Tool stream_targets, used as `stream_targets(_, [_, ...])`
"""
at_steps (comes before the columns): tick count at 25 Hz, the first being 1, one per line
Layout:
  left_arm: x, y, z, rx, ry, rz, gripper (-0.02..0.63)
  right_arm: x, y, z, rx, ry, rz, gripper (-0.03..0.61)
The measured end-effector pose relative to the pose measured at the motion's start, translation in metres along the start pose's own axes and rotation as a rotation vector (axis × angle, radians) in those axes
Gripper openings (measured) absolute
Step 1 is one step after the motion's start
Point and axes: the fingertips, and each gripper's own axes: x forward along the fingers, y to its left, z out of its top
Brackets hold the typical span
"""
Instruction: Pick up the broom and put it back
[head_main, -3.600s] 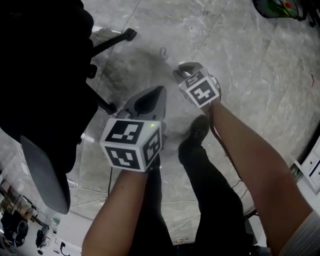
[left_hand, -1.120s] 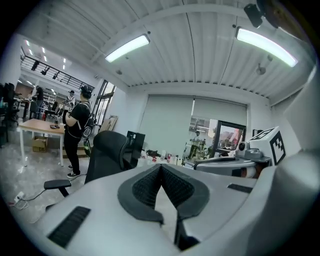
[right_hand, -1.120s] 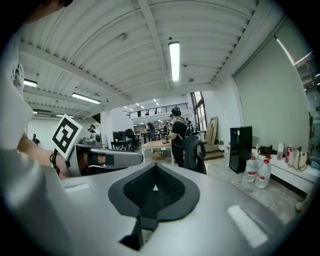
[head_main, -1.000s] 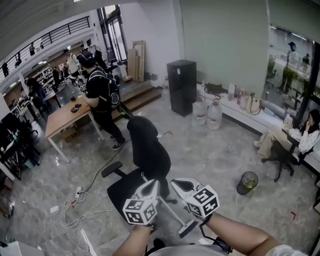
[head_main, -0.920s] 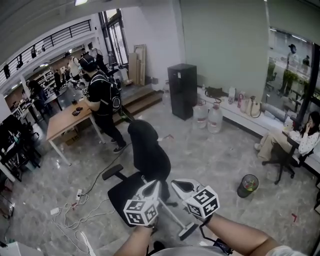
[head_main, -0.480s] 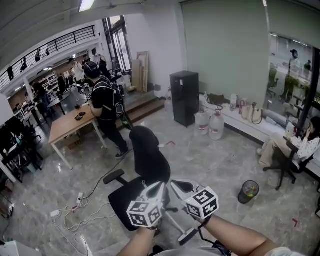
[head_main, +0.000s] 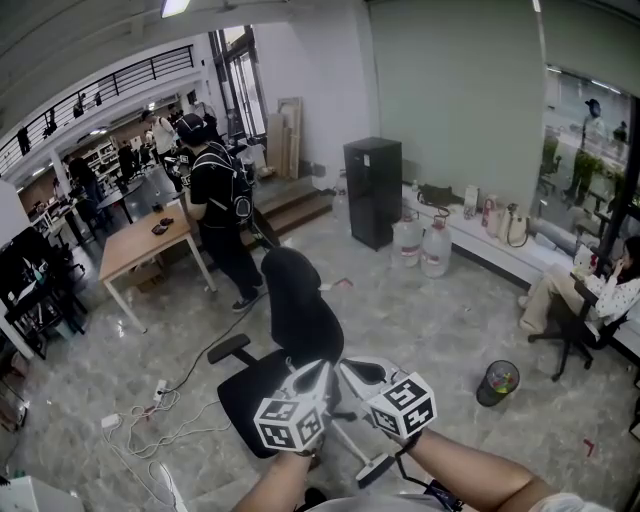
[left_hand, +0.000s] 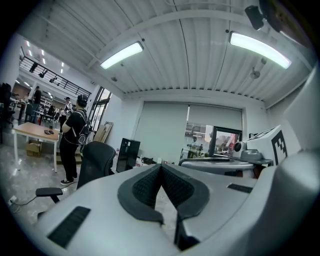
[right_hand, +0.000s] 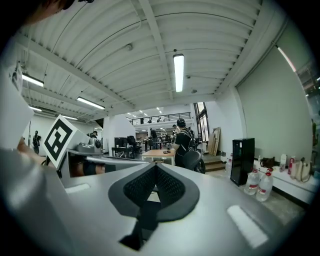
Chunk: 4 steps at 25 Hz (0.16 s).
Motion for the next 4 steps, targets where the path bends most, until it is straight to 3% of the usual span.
stream_targets(4, [0.0021, -0.0026, -0.0028, -0.007, 0.001, -0.003, 0.008, -0.0025, -0.0018, -0.0001, -0.03, -0.001, -0.008, 0.002])
